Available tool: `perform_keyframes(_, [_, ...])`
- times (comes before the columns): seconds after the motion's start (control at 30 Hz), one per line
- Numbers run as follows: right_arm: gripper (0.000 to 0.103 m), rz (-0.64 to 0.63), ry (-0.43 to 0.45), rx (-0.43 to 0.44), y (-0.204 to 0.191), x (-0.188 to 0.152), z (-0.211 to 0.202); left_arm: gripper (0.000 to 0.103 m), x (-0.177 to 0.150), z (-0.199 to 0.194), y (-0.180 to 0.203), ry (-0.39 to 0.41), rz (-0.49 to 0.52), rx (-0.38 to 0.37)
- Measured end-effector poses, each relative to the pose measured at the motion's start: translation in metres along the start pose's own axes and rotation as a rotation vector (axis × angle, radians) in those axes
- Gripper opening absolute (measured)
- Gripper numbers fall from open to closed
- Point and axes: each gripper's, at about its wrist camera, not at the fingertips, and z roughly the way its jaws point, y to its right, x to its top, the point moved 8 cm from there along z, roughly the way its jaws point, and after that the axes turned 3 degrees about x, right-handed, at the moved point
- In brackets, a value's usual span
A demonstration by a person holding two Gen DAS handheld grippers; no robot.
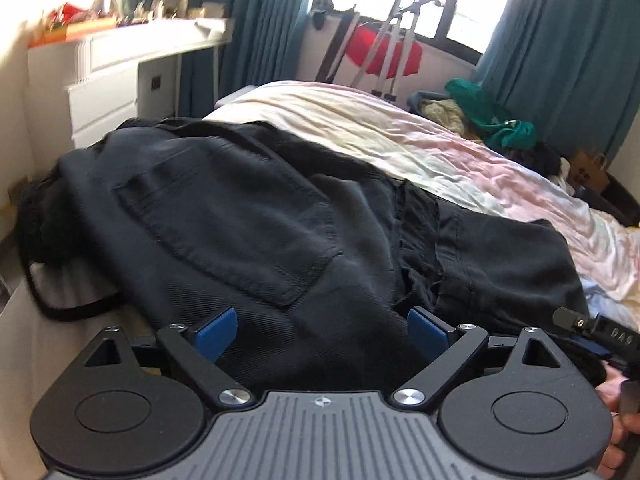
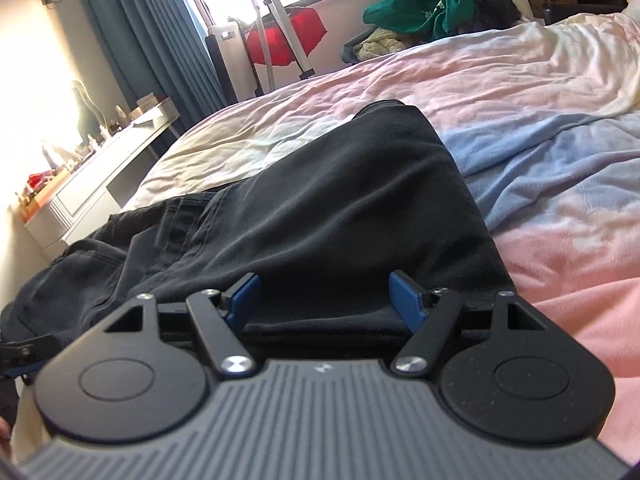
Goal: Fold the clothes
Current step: 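Release the leg and smooth the folded trousers with both open grippers, then grasp the drawstring waistband end with the left gripper and lift it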
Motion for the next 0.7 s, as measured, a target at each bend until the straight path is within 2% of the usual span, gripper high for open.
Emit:
perform_keyframes(0.2, [0.073,0.016,0.001,-0.009,-0.001,0.002,-0.001,0.094,0.006,-0.002,-0.033,-0.049,-0.110,-0.010])
perform_keyframes(0.37, [0.073,0.038,0.023,-0.058,0.004,0.012,-0.008,0.094,0.010,0.006,-0.061,-0.075,-0.200,-0.016])
perform_keyframes(0.47, [0.073,0.047,0.064,-0.061,0.003,0.019,-0.018,0.094,0.012,0.010,-0.077,-0.091,-0.254,-0.020])
perform_keyframes(0.57, [0.073,-0.004,0.099,-0.076,-0.002,0.025,-0.023,0.094,0.014,0.014,-0.094,-0.106,-0.308,-0.024])
perform_keyframes(0.7, [0.073,-0.031,0.028,-0.120,0.001,0.017,-0.011,0.094,0.011,0.015,-0.098,-0.125,-0.328,-0.025])
